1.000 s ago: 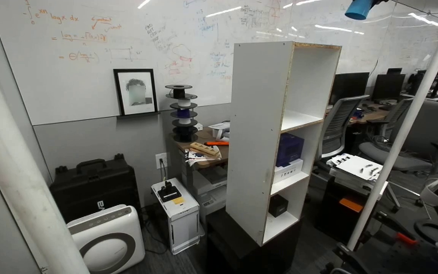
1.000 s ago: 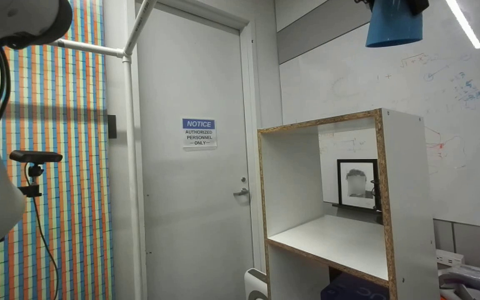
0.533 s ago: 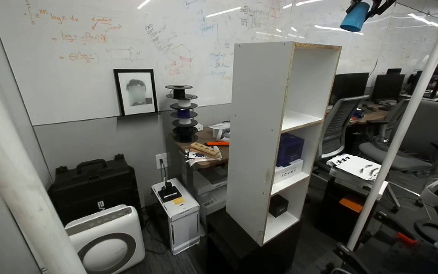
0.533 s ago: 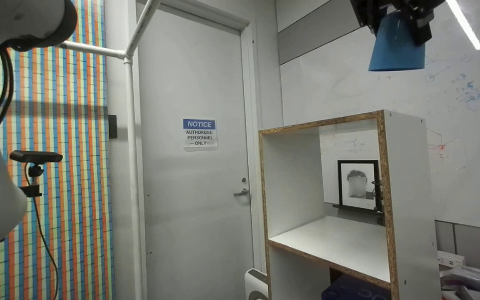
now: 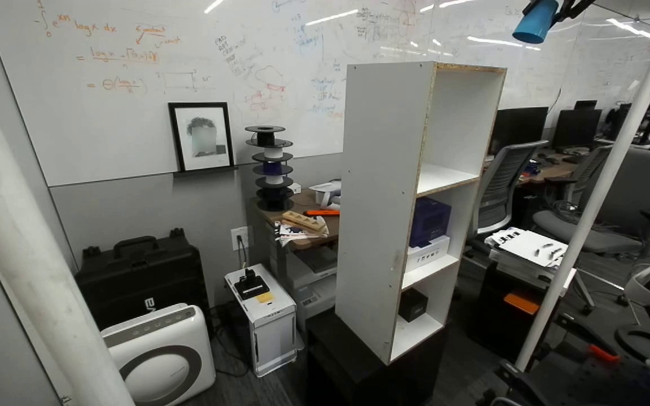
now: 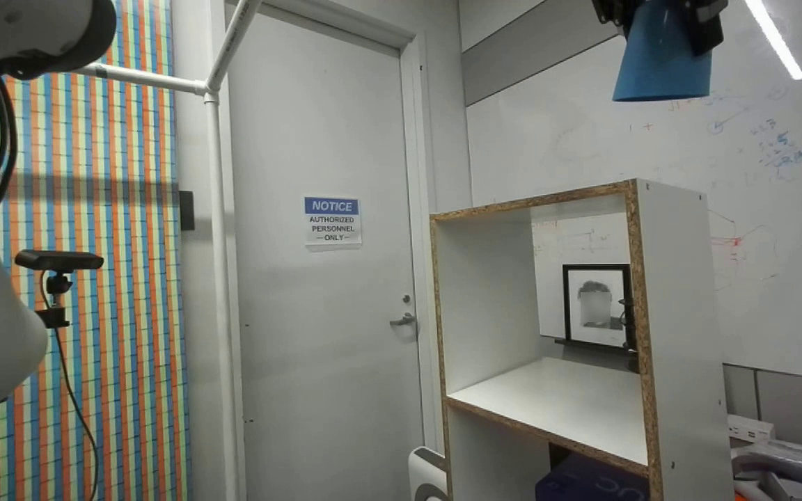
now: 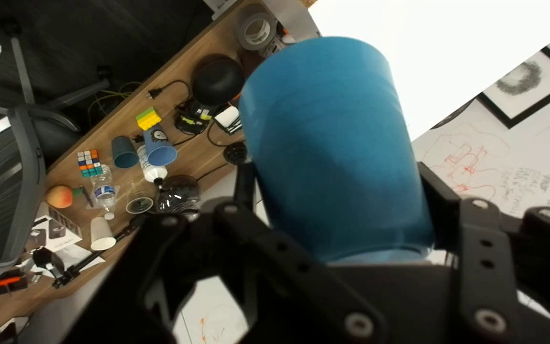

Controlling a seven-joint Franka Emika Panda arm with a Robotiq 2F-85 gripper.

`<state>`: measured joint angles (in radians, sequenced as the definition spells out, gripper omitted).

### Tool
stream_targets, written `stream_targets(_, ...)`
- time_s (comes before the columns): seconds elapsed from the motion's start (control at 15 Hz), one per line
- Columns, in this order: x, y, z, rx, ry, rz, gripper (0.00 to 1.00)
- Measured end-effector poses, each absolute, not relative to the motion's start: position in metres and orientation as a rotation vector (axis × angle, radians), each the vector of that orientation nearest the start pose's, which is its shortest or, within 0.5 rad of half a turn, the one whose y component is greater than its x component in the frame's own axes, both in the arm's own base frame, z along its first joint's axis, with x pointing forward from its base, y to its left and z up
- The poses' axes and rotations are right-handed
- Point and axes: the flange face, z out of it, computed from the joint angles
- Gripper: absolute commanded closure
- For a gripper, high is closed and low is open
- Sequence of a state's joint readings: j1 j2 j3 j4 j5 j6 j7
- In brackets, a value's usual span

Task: Put the cup over the shelf

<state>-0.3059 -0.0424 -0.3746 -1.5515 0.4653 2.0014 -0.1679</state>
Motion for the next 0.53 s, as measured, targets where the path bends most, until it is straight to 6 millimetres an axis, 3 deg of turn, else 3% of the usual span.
stream_targets(0.33, 0.463, -0.335, 0.695, -2.633, 0.805, -0.862, 0.50)
stream_targets(0.4, 0.462, -0.334, 0.694, -2.632, 0.802, -0.857, 0.25)
stream_targets(0.53, 0.458, -0.333, 0.693, -2.628, 0.801, -0.855, 0.25)
